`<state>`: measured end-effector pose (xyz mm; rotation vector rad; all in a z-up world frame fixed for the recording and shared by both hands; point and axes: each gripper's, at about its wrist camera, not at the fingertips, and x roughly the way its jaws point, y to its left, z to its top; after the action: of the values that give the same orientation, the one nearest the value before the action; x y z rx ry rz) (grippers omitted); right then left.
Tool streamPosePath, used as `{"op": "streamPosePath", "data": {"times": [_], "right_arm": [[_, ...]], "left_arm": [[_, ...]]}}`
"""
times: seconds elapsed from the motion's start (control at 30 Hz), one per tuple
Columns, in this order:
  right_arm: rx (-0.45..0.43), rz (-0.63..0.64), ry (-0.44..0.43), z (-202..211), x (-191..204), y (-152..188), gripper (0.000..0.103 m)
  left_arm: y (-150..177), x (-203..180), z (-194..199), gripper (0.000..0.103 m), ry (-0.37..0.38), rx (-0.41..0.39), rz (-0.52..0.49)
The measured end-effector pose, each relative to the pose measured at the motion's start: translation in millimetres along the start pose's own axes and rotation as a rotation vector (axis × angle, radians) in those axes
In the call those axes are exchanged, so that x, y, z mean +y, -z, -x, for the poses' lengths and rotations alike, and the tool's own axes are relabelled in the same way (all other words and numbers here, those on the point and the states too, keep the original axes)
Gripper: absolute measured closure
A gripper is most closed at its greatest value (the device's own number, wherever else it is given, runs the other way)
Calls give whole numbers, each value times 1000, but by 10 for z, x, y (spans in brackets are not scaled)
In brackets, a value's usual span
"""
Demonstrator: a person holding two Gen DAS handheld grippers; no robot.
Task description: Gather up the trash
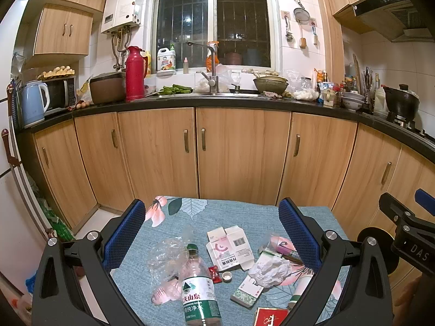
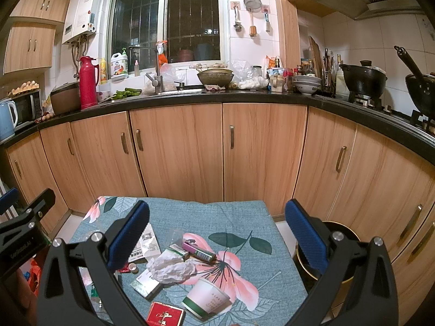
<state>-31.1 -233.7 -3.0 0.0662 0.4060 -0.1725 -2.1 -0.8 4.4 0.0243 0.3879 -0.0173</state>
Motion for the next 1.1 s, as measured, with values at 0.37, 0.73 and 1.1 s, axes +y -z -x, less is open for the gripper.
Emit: {"op": "streamPosePath", "data": {"times": [0.37, 0.73, 1.1], "right_arm": [[2, 0, -1, -10, 0, 4, 3], [5, -1, -1, -24, 5, 10, 3], [17, -2, 0, -24, 52, 75, 3]], "left_arm": [[6, -1, 3, 8, -1, 1, 0], [14, 5, -8, 8, 0, 0, 1], [119, -34, -81, 8, 2, 16, -3]]}}
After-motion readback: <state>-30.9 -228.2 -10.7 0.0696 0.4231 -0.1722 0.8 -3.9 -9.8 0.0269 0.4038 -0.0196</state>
